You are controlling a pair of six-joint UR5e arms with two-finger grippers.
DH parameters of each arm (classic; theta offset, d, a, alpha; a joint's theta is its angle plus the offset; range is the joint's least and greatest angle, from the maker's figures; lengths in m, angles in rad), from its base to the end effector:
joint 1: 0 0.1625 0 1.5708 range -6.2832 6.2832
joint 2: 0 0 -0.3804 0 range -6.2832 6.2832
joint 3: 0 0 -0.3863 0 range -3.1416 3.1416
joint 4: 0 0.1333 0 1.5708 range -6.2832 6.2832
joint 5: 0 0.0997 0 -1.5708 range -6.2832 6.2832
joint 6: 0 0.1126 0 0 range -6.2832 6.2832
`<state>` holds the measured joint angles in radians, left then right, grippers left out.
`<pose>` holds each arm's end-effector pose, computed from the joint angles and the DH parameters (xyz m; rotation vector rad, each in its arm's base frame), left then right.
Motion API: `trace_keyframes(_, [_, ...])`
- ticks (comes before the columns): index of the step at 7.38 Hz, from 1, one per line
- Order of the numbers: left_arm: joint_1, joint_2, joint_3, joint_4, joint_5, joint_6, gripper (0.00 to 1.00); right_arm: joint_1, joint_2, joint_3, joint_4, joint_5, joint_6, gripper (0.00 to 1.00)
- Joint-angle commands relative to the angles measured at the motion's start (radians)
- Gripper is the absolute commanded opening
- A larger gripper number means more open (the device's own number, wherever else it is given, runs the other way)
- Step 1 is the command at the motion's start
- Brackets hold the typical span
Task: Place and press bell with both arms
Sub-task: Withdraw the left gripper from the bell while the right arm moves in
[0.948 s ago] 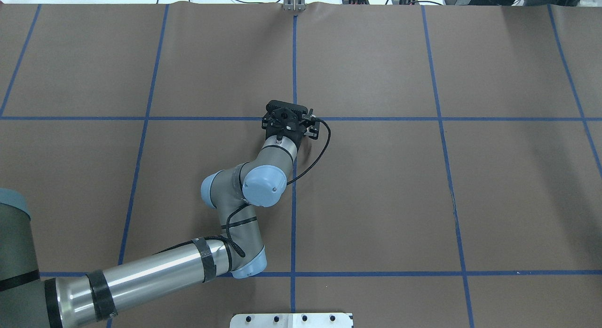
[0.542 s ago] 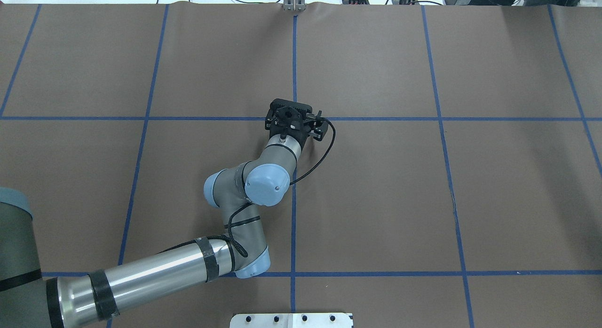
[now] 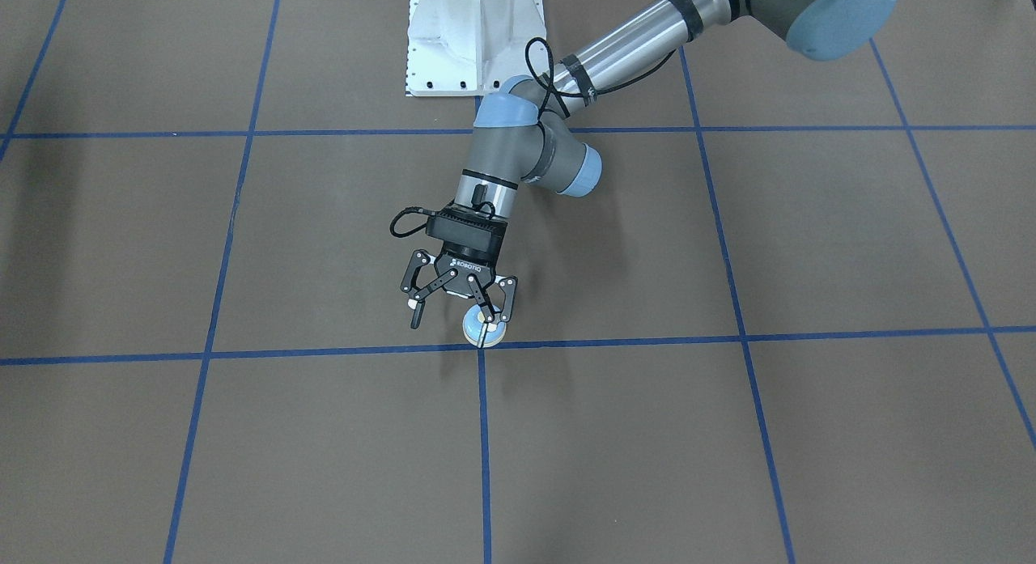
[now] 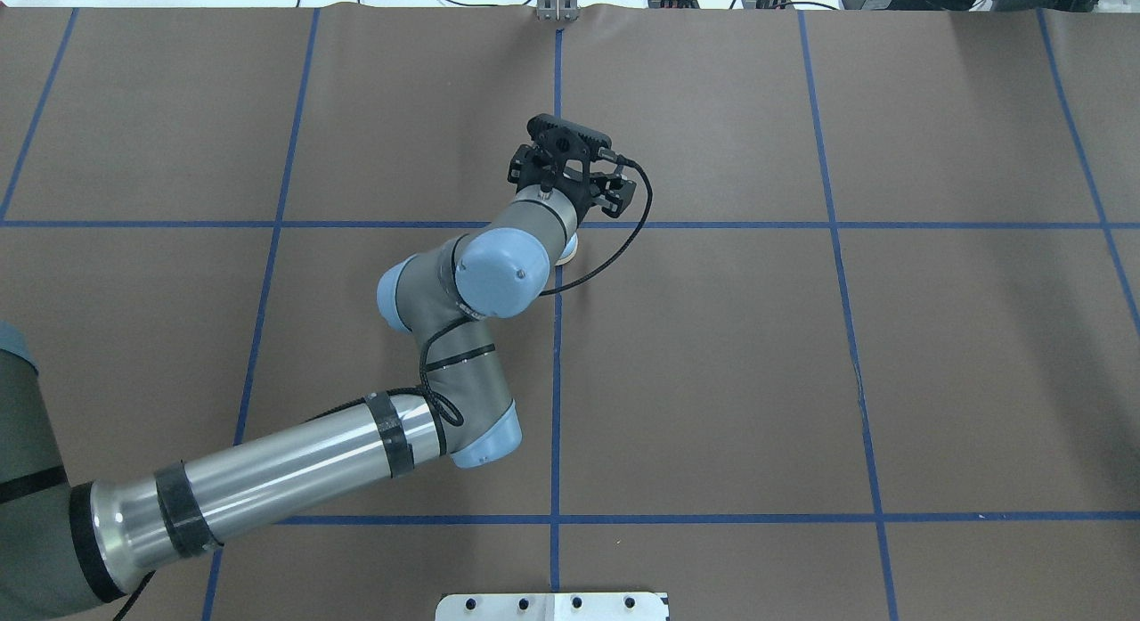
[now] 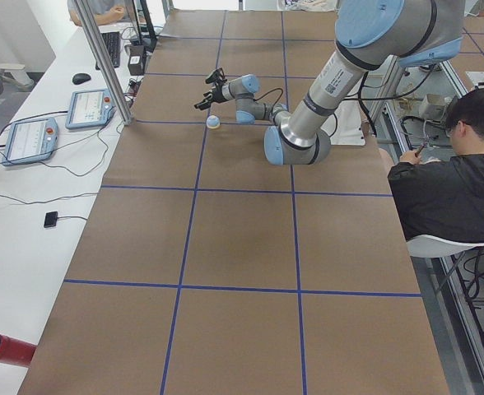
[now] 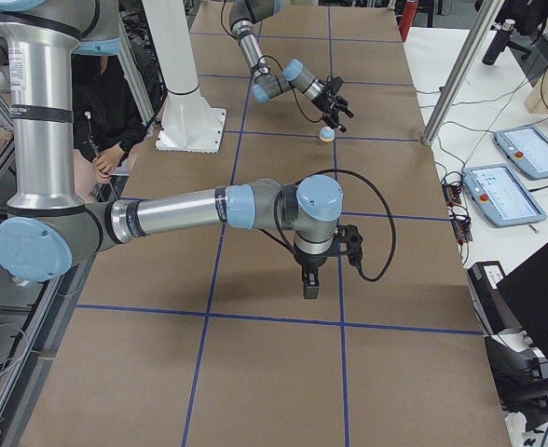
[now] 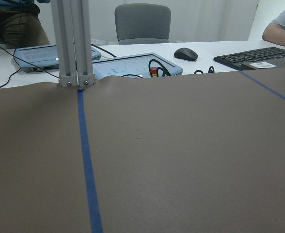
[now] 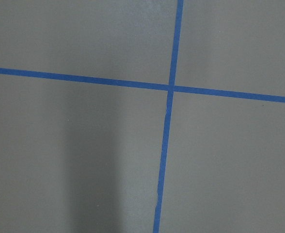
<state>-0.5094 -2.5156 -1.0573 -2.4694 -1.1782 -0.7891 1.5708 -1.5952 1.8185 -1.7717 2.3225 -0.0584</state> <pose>0.5985 -0.5363 0.1519 1.0513 0.8447 -0.0313 0.0564 -0.4689 0.5372 0.0433 -0.7509 -0.0640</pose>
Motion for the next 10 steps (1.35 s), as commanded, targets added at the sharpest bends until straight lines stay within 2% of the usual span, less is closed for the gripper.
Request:
trace_keyframes(1, [-0.148, 0.007, -0.043, 0.223, -0.241, 0.01, 1.0, -0.047, 0.078, -0.007, -0.002, -0.014, 0.066, 1.0])
trace_keyframes(2, [-0.214, 0.032, -0.043, 0.246, -0.339, 0.058, 1.0, -0.099, 0.156, -0.036, -0.003, -0.015, 0.104, 1.0])
trace_keyframes(3, [-0.254, 0.079, -0.043, 0.245, -0.388, 0.089, 1.0, -0.167, 0.278, -0.091, -0.015, -0.044, 0.141, 1.0])
trace_keyframes(4, [-0.276, 0.108, -0.039, 0.242, -0.39, 0.135, 1.0, -0.201, 0.366, -0.153, -0.018, -0.043, 0.155, 1.0])
trace_keyframes(5, [-0.29, 0.13, -0.039, 0.235, -0.406, 0.149, 1.0, -0.257, 0.441, -0.177, -0.017, -0.048, 0.264, 0.8])
trace_keyframes(6, [-0.294, 0.135, -0.044, 0.224, -0.423, 0.145, 1.0, -0.322, 0.51, -0.179, -0.011, -0.051, 0.404, 0.14])
trace_keyframes(7, [-0.305, 0.136, -0.043, 0.225, -0.429, 0.149, 1.0, -0.368, 0.562, -0.182, -0.009, -0.052, 0.496, 0.0])
trace_keyframes(9, [-0.36, 0.176, -0.056, 0.221, -0.542, 0.171, 0.99, -0.483, 0.659, -0.185, 0.055, -0.061, 0.731, 0.0])
trace_keyframes(10, [-0.379, 0.216, -0.082, 0.221, -0.566, 0.186, 0.99, -0.536, 0.722, -0.191, 0.073, -0.122, 0.797, 0.0])
